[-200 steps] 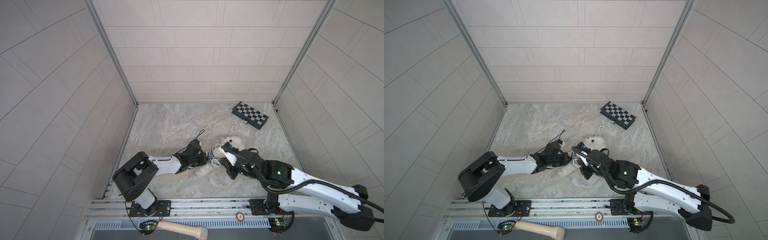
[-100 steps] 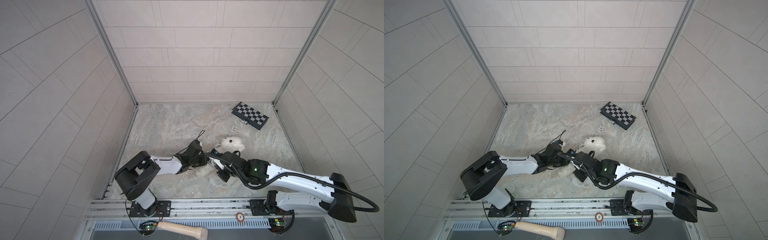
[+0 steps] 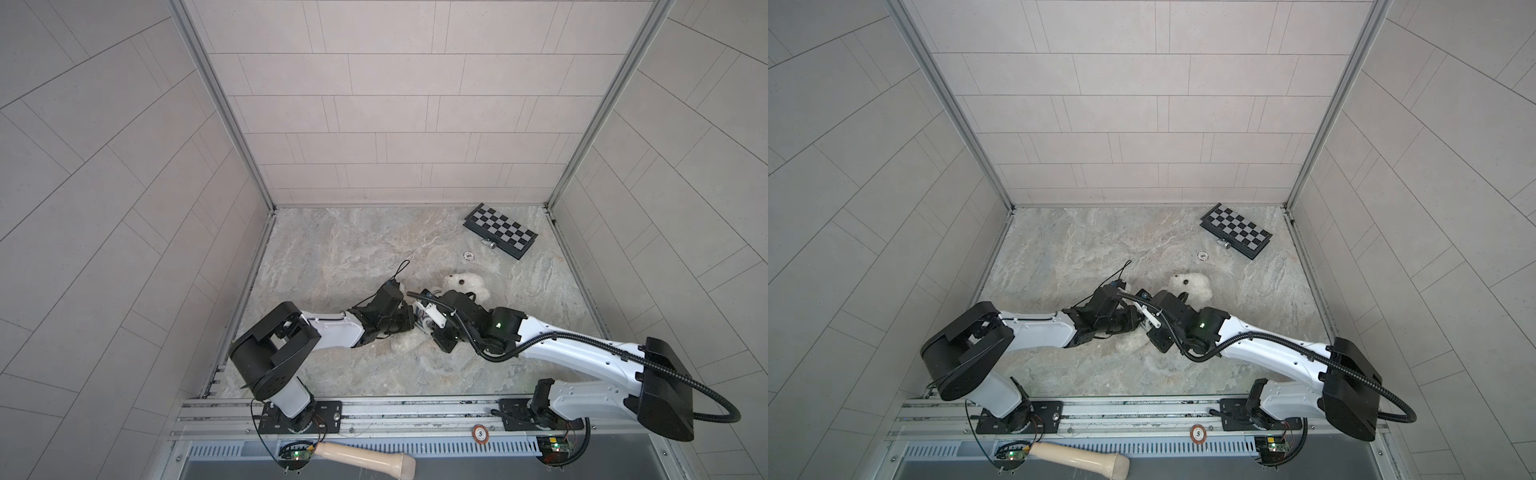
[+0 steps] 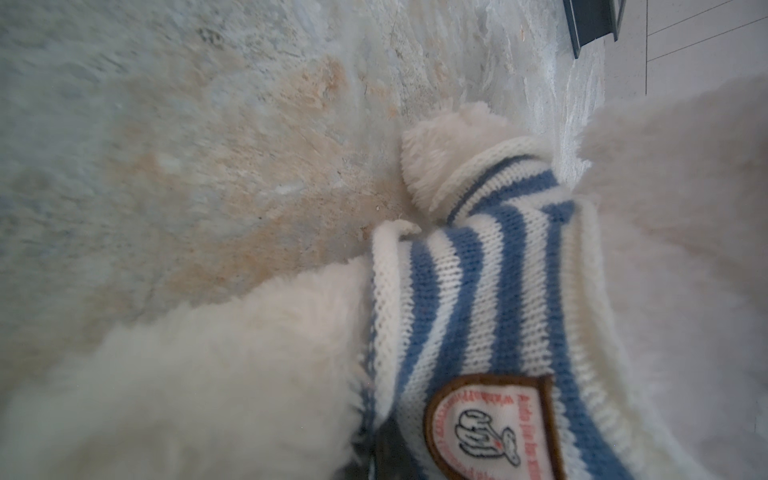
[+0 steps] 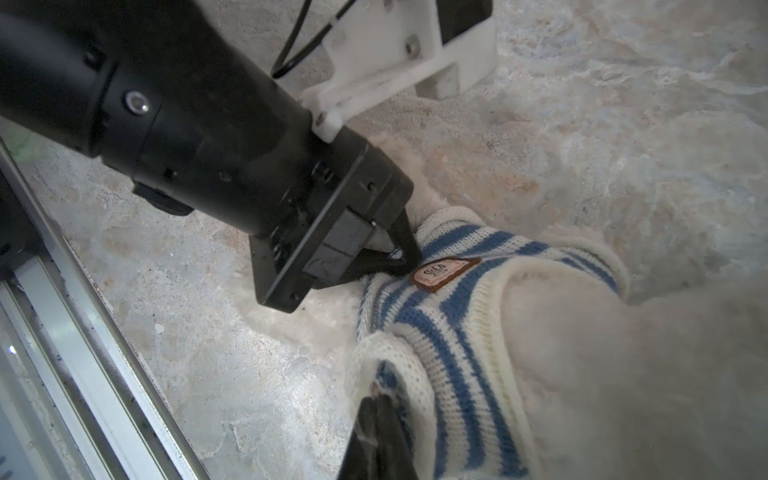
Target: Dress the teddy bear
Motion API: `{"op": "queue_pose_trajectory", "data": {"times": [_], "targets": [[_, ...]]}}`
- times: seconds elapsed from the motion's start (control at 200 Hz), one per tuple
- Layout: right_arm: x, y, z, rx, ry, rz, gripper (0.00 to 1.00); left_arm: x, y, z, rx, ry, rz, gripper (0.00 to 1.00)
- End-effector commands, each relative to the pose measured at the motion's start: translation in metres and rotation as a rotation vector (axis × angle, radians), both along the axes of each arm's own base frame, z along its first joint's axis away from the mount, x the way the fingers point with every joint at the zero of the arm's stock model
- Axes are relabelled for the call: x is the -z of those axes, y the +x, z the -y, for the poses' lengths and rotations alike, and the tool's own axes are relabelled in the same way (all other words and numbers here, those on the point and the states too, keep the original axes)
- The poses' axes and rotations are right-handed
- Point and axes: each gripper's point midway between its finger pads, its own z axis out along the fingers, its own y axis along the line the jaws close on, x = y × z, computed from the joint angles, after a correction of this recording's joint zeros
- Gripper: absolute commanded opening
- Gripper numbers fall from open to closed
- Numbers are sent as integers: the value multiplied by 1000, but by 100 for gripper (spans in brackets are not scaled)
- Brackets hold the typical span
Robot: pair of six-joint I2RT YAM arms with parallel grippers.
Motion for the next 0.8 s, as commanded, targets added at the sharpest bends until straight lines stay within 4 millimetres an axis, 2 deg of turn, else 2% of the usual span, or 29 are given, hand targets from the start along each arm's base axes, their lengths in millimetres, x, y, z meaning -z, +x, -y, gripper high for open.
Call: {"op": "queue_pose_trajectory", "data": {"times": [0.0, 0.17, 0.355, 0.536, 0.796], "targets": [[-4, -4, -8, -49, 22, 2, 0, 8, -4, -1, 2, 25, -27, 0], [7, 4, 4, -8, -45, 16, 0, 8, -4, 0, 2, 22, -29, 0], [6, 22, 17, 56, -119, 45, 0, 7, -3, 1, 2, 21, -27, 0], [5, 32, 21, 76, -144, 66, 0, 10, -4, 1, 7, 23, -34, 0], [11, 39, 20, 85, -170, 80, 17, 10, -4, 3, 15, 19, -33, 0]]}}
